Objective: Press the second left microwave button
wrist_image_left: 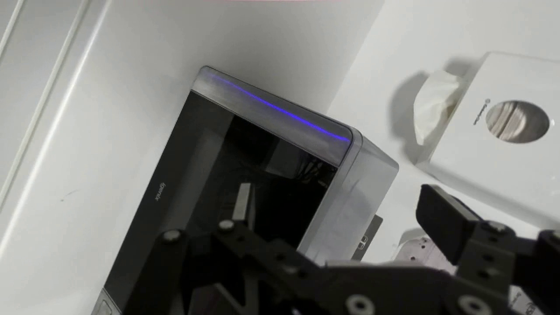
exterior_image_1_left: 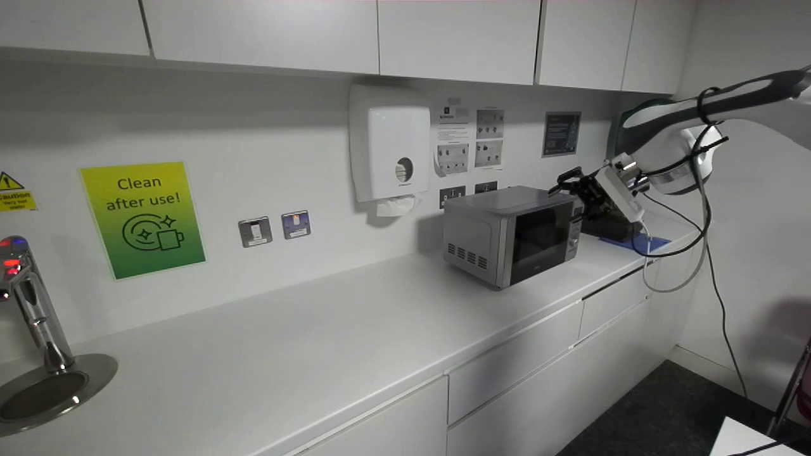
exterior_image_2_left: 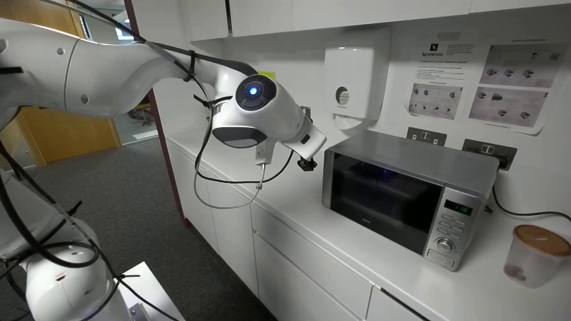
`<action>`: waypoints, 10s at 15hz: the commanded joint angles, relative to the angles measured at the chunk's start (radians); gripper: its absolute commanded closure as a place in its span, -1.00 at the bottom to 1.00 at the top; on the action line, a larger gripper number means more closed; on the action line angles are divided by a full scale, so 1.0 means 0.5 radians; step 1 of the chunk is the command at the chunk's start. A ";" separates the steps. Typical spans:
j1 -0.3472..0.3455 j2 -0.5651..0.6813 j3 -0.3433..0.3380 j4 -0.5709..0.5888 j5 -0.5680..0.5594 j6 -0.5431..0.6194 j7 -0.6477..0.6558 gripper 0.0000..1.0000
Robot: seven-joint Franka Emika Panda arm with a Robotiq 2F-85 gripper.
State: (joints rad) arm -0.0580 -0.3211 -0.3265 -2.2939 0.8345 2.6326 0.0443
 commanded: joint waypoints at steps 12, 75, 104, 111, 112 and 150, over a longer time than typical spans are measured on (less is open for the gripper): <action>0.012 0.297 -0.016 0.107 0.513 0.351 0.040 -1.00; -0.723 1.147 -0.248 0.581 2.702 -0.992 -1.808 -1.00; -0.838 1.883 -0.216 1.306 2.713 -0.843 -1.528 1.00; -0.832 1.923 -0.196 1.344 2.696 -0.784 -1.536 1.00; -0.830 1.923 -0.193 1.342 2.695 -0.782 -1.538 1.00; -0.843 1.939 -0.140 1.339 2.914 -0.957 -1.886 1.00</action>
State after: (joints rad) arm -0.4616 0.6471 -0.4118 -1.6509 2.2432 2.2016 -0.8544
